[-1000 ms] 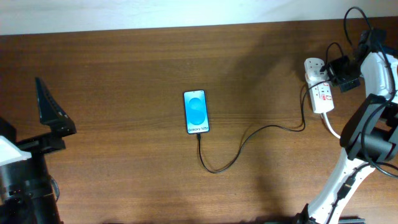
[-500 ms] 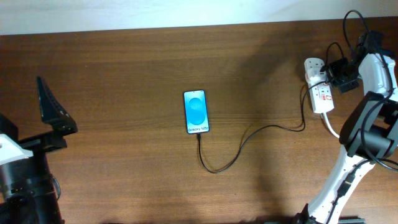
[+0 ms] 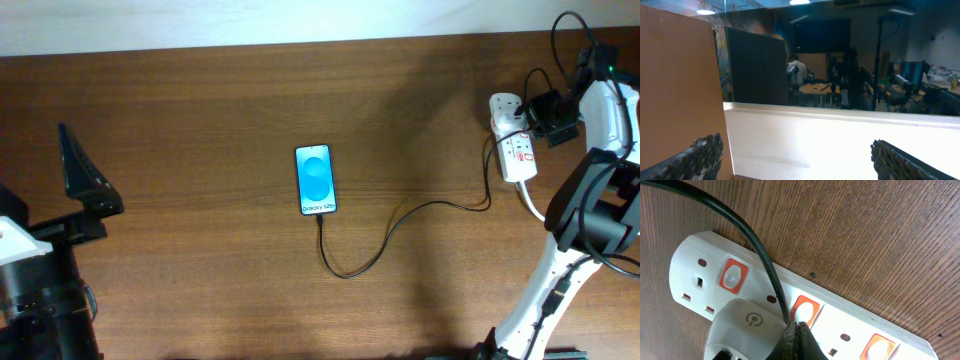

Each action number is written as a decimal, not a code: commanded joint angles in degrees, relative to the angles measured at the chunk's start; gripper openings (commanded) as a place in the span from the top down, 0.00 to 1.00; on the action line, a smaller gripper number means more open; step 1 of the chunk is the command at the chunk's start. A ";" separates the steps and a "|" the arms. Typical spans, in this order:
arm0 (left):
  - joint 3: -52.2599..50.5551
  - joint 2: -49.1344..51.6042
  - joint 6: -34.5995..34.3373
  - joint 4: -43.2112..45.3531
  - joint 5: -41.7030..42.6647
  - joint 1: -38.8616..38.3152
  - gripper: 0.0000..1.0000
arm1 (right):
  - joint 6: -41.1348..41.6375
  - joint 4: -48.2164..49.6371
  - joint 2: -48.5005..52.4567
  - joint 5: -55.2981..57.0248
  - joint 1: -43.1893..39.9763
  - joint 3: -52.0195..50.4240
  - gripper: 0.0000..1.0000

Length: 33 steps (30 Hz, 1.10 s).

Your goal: Plug charger to phone and switch on socket

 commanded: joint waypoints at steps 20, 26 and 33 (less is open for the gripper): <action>-0.48 -1.36 0.13 2.05 6.97 0.37 0.01 | -9.53 -12.44 -14.08 16.11 3.93 7.98 0.96; -2.08 -10.32 0.11 2.34 6.99 0.37 0.01 | -11.15 -12.68 -34.84 21.51 3.93 8.00 0.96; -14.27 -31.47 0.09 13.18 12.50 0.35 0.01 | -11.15 -12.35 -56.92 21.22 4.42 7.98 0.96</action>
